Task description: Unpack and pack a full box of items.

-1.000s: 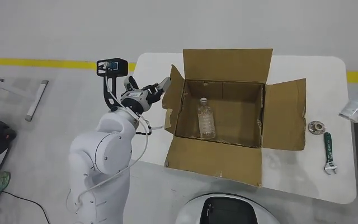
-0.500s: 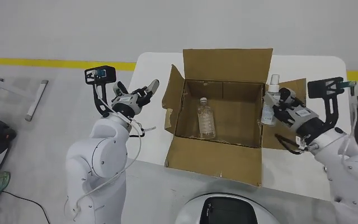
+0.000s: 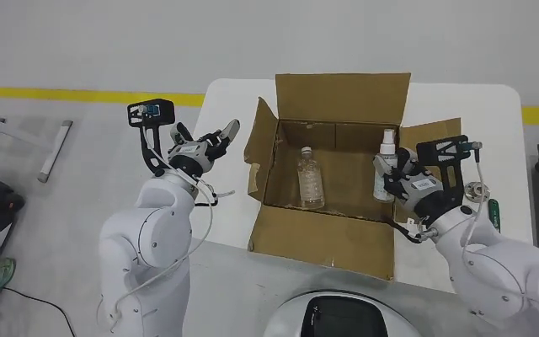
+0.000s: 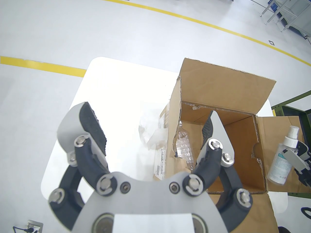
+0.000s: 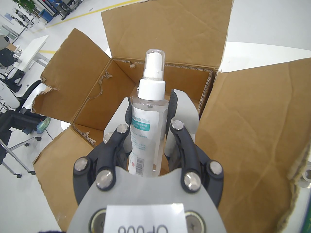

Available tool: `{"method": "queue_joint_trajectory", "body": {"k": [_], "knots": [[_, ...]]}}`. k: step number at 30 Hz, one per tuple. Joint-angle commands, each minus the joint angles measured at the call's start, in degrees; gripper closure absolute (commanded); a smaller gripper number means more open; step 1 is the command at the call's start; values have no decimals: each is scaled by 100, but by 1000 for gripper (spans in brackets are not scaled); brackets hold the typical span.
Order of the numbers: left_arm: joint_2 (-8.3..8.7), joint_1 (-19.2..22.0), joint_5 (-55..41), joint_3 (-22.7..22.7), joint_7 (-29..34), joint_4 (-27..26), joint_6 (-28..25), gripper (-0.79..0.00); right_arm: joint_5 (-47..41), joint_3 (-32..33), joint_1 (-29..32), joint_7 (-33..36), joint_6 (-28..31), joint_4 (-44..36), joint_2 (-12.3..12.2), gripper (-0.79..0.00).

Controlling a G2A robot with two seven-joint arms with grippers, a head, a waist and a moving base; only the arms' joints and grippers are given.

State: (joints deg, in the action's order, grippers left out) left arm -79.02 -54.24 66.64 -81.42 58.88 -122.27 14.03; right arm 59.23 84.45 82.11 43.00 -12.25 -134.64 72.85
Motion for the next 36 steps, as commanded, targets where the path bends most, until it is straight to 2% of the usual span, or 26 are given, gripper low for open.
{"method": "queue_joint_trajectory", "body": {"k": [1, 7, 12, 20, 23, 28, 35, 36], "knots": [[0, 0, 0, 0, 0, 0, 0, -785, 0, 0, 0, 0, 0, 0, 0, 0], [0, 0, 0, 0, 0, 0, 0, -785, 167, -212, -26, -311, 104, 376, 7, 0], [0, 0, 0, 0, 0, 0, 0, -785, 697, -869, -644, -328, -110, 919, 61, 0], [0, 0, 0, 0, 0, 0, 0, -785, 1358, -1862, -2140, 349, -991, 2432, 260, 0], [0, 0, 0, 0, 0, 0, 0, -785, 1503, -2194, -2578, 556, -1152, 2971, 346, 0], [0, 0, 0, 0, 0, 0, 0, -785, 1630, -2644, -2980, 867, -1161, 3639, 467, 0], [0, 0, 0, 0, 0, 0, 0, -785, 1564, -2923, -3252, 934, -1156, 4288, 607, 0], [0, 0, 0, 0, 0, 0, 0, -785, 1551, -2944, -3283, 925, -1141, 4343, 623, -99]]}}
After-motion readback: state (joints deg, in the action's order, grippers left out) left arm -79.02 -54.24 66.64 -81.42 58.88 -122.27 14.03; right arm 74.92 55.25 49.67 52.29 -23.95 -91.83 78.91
